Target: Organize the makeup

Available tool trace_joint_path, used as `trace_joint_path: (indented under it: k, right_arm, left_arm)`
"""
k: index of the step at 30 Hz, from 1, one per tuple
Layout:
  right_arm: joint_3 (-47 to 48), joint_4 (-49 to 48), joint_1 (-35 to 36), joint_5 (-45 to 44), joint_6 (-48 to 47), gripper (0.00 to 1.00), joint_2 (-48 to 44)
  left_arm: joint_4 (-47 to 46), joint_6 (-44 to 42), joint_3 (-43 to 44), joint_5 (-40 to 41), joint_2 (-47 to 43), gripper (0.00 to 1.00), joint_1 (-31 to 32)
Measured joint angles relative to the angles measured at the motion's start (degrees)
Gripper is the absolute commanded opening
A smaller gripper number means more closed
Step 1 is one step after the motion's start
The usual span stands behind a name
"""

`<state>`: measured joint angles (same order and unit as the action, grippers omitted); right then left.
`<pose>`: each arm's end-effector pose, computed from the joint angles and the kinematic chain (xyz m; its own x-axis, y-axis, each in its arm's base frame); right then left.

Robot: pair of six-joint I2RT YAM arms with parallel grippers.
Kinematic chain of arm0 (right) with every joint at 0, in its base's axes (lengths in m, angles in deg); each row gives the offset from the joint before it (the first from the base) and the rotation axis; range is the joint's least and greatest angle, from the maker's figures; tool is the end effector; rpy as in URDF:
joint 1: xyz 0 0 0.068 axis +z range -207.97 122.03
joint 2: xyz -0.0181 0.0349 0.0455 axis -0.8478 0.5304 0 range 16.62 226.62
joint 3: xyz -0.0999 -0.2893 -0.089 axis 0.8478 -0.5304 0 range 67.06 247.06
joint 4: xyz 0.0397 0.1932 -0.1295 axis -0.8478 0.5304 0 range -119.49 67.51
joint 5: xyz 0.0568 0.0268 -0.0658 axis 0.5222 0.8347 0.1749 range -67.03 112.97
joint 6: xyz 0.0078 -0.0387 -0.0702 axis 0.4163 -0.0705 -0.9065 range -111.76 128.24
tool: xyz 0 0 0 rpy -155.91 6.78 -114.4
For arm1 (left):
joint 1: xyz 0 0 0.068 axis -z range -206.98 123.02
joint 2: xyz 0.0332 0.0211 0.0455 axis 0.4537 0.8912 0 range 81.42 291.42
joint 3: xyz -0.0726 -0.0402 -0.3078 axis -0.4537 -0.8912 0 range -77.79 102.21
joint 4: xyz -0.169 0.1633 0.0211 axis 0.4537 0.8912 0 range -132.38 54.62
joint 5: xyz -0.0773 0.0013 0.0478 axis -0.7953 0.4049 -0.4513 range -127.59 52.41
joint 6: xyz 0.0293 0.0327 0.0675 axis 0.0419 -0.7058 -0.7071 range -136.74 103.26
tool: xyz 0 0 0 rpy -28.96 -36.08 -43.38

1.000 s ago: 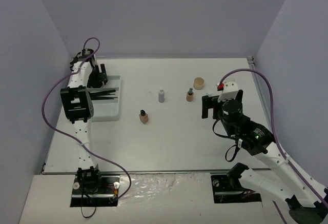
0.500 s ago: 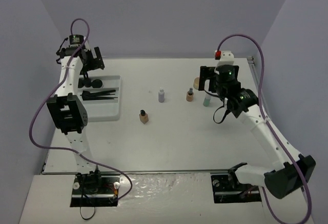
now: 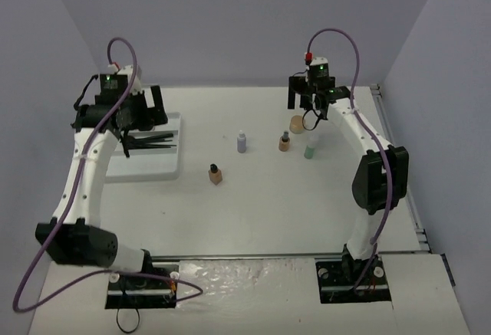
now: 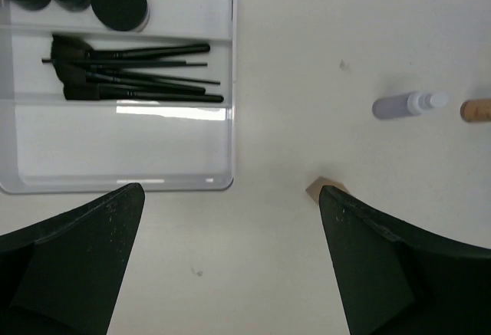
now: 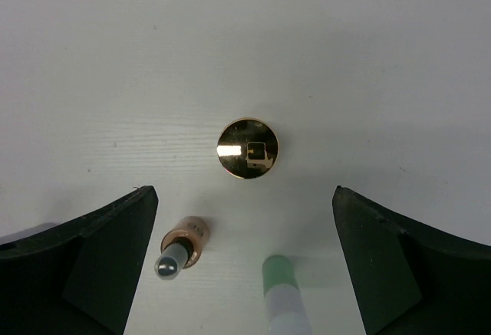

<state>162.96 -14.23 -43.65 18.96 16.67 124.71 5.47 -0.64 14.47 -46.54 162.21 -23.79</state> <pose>0.4559 0.1114 0.3560 -0.4691 0.0313 -0.8826 -0.1191 0.9880 0.0983 0.2853 -0.0267 0.4381 -0.6190 -0.2398 -0.7479 0.0088 0.9501 -0.3119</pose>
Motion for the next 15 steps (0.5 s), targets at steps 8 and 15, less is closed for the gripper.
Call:
trace_joint_path:
  k: [8, 15]
  right_arm:
    - [5.8, 0.4, 0.0, 1.5, -2.1, 0.90, 12.0]
    - [6.9, 0.5, 0.0, 1.5, -2.9, 0.86, 16.8]
  left_arm:
    - [3.4, 0.0, -7.9, -0.2, -12.0, 0.97, 0.9]
    - [5.0, 0.0, -10.6, -0.5, -16.3, 0.97, 1.3]
